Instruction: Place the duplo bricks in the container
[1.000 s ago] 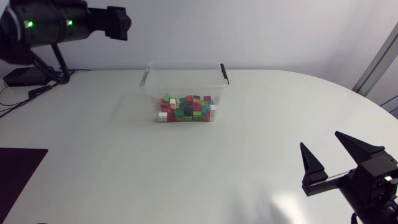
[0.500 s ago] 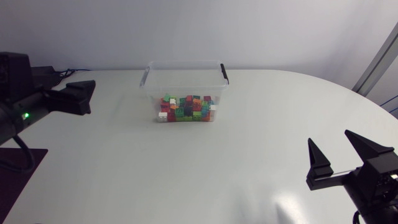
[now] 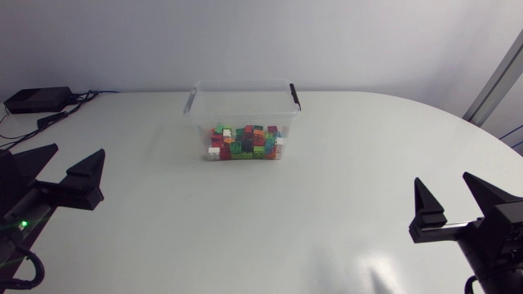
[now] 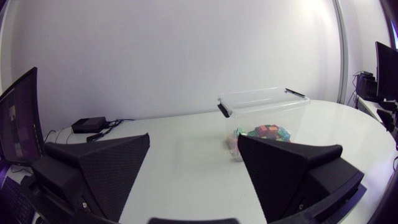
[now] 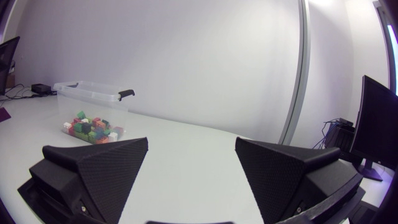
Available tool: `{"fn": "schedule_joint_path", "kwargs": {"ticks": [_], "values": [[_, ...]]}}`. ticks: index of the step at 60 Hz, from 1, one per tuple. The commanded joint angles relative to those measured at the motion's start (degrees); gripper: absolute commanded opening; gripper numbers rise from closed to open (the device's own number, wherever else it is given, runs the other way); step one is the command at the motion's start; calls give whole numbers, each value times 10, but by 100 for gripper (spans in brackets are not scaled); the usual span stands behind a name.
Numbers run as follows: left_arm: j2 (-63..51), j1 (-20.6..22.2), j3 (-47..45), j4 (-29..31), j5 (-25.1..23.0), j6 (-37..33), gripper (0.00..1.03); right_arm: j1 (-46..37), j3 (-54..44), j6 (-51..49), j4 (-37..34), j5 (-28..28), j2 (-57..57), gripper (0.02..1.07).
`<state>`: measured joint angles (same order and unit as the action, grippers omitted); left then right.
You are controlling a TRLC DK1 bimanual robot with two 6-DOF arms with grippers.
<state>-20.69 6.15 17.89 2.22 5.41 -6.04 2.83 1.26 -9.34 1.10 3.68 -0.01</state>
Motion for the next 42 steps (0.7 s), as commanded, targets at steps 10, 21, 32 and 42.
{"fn": "schedule_joint_path", "kwargs": {"ticks": [10,21,32,42], "values": [[76,-24,-71,-13,-21,26,96,-12,-14,43,-3,-13,-2,103],[132,-40,-117,-17,-35,41,95,-19,-13,64,-6,-23,-1,103],[195,-58,-169,-21,-51,57,93,-27,-13,89,-10,-35,0,103],[207,-62,-179,-22,-54,60,93,-28,-13,93,-11,-37,0,103]]}}
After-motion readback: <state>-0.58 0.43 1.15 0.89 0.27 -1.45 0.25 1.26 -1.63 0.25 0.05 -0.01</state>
